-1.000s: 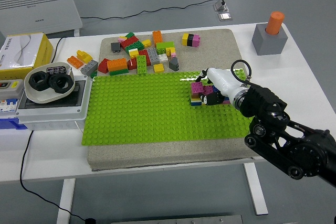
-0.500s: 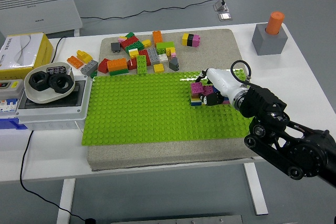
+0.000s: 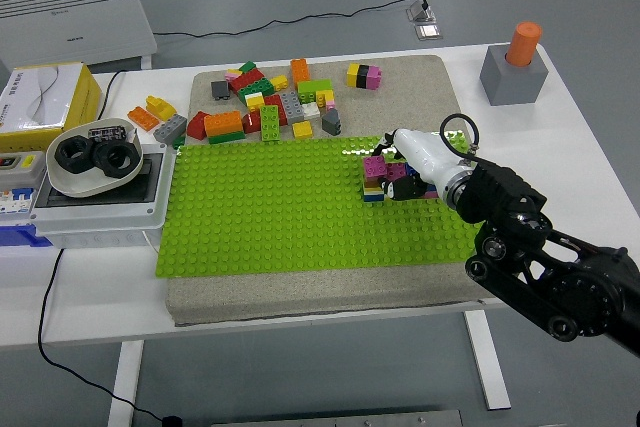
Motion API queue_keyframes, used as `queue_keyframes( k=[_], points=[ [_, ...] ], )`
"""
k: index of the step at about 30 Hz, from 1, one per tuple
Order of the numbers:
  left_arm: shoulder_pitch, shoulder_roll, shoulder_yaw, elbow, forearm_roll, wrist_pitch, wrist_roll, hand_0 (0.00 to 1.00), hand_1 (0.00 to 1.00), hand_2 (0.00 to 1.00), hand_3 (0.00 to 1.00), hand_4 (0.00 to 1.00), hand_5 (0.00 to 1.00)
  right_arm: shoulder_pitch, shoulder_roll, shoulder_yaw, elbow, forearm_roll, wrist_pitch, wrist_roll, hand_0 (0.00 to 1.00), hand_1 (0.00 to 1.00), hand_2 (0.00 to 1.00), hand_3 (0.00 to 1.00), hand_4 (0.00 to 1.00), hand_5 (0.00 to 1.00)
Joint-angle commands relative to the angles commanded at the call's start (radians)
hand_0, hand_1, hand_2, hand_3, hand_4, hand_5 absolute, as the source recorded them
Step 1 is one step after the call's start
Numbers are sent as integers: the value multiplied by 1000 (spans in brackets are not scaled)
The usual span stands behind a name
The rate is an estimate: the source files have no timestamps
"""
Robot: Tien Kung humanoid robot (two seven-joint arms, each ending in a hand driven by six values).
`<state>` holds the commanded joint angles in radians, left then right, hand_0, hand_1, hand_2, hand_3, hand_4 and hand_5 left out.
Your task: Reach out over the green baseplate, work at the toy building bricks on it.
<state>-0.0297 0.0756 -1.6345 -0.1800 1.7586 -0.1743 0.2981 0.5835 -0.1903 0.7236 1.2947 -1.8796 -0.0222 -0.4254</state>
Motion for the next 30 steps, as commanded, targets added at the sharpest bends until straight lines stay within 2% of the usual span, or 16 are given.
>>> queue_keyframes(
  k=[30],
  points=[
    [0,-2,-3,0,3,4,-4,723,531,604,708,944,998,2,-4,1,-8,20,-10,17,728,725,810,647,663,105]
  ],
)
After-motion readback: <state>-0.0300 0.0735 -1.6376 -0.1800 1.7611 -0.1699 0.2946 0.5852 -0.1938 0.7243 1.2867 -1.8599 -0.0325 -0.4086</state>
